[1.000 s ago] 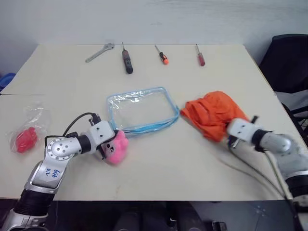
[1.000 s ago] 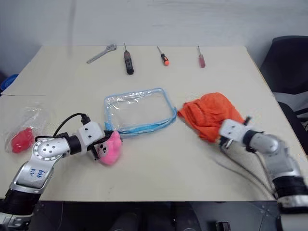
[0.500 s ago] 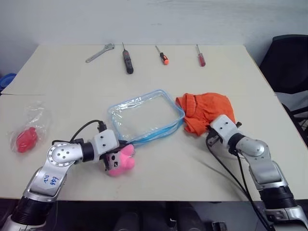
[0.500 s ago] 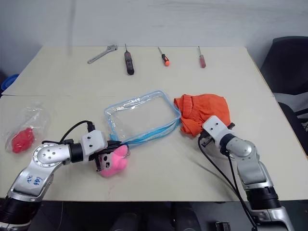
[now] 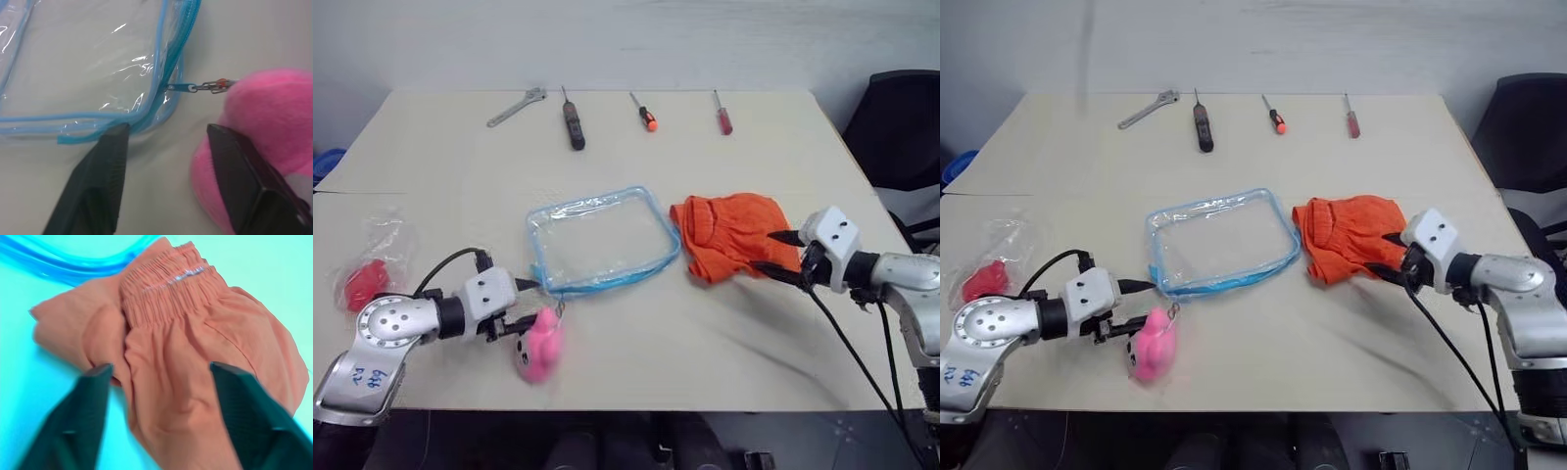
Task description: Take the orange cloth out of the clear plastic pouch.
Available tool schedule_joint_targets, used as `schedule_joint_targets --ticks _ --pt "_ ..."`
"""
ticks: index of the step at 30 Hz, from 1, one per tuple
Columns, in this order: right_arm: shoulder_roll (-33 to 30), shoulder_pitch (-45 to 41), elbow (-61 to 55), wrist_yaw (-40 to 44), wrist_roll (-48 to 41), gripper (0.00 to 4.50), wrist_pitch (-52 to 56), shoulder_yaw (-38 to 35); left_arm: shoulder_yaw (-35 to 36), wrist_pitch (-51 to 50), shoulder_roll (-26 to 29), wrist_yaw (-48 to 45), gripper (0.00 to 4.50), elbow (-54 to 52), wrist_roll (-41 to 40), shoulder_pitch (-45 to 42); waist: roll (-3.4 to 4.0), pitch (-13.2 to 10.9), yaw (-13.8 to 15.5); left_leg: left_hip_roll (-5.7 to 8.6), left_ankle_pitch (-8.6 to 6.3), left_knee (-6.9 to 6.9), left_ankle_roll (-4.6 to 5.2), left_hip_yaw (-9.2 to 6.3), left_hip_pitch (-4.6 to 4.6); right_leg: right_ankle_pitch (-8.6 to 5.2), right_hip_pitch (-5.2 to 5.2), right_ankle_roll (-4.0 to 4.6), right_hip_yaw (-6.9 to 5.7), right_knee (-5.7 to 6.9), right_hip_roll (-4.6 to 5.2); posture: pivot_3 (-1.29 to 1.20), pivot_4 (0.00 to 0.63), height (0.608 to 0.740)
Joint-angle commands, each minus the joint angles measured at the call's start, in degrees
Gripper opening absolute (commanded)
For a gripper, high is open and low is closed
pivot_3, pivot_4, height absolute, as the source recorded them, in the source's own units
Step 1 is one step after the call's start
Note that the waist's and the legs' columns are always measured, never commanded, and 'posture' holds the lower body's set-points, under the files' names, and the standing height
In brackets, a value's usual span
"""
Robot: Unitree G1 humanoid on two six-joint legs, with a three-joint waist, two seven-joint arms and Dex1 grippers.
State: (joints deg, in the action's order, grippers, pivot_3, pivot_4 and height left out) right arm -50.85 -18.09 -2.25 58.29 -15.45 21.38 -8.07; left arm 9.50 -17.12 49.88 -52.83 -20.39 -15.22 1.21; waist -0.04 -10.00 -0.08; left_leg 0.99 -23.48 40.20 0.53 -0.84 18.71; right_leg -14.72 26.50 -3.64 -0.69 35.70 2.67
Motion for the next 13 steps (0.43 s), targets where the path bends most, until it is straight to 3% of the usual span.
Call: schedule_joint_targets --ticks 1,2,7,13 --pt "-5.61 -0.43 2.99 5.1 -2.47 4.5 1.41 -3.86 9.56 -5.75 2.86 -3.84 4.12 -4.18 -7.38 3.72 -0.01 -0.01 0.01 0.0 0.0 -0.02 0.0 -0.01 0.01 0.0 0.0 0.0 -0.01 -0.04 0.0 0.0 0.15 0.74" --pt "-8.07 -0.38 6.1 7.42 -2.91 4.5 1.75 -4.92 14.58 -8.39 4.25 -5.85 4.37 -4.39 -10.07 5.35 0.0 -0.01 0.01 -0.01 0.0 -0.03 0.01 -0.01 0.04 0.0 0.01 0.0 -0.01 -0.05 0.0 0.0 0.15 0.74" --pt "-14.29 -2.47 19.1 15.48 -5.14 4.5 1.57 -6.99 32.04 -16.35 8.53 -14.28 4.37 -2.92 -18.02 11.85 0.0 -0.03 0.02 0.0 -0.03 -0.09 0.07 0.01 0.02 -0.04 -0.02 0.08 -0.06 -0.16 0.02 0.0 0.15 0.74" --pt "-14.18 -5.64 22.58 19.18 -5.81 4.5 2.33 -5.4 39.55 -18.67 9.86 -16.64 4.37 -0.24 -18.82 14.24 0.03 -0.05 -0.08 -0.01 -0.02 -0.14 0.06 0.05 -0.17 -0.06 -0.14 0.11 -0.04 -0.09 0.01 0.0 0.15 0.74"
